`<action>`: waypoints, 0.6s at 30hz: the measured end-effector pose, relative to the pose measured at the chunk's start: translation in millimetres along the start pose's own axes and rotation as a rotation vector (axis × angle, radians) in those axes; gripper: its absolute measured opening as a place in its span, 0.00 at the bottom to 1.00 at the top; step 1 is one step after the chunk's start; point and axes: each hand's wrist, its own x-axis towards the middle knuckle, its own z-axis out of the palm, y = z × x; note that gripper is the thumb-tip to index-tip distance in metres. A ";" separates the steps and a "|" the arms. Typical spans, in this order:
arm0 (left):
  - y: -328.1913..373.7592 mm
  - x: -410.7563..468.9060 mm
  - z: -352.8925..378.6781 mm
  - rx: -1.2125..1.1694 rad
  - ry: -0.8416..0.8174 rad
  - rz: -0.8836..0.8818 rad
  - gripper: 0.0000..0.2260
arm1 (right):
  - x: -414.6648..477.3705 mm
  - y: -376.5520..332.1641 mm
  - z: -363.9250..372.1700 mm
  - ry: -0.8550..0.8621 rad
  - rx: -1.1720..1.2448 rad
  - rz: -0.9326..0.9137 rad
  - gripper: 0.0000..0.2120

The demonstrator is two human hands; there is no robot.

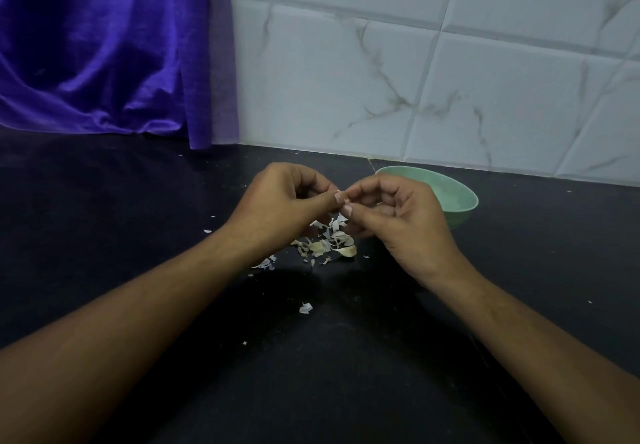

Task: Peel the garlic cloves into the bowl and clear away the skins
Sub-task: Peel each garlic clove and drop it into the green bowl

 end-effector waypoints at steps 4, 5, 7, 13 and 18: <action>3.3 -1.4 -0.5 -0.008 -0.013 -0.017 0.04 | -0.4 -0.1 -0.5 0.005 -0.034 -0.020 0.05; 3.8 -1.8 -0.7 -0.007 -0.012 -0.020 0.04 | -0.7 -0.2 -0.5 0.007 -0.047 -0.027 0.05; 5.0 -2.3 -0.8 0.007 -0.004 -0.016 0.05 | -1.2 0.0 -0.5 0.014 -0.081 -0.045 0.05; 7.0 -4.0 1.1 0.054 0.045 -0.011 0.06 | -2.9 0.1 1.5 0.031 -0.127 -0.056 0.05; 10.7 -7.4 3.8 0.136 0.106 0.024 0.06 | -3.0 0.5 3.4 0.036 -0.144 -0.055 0.05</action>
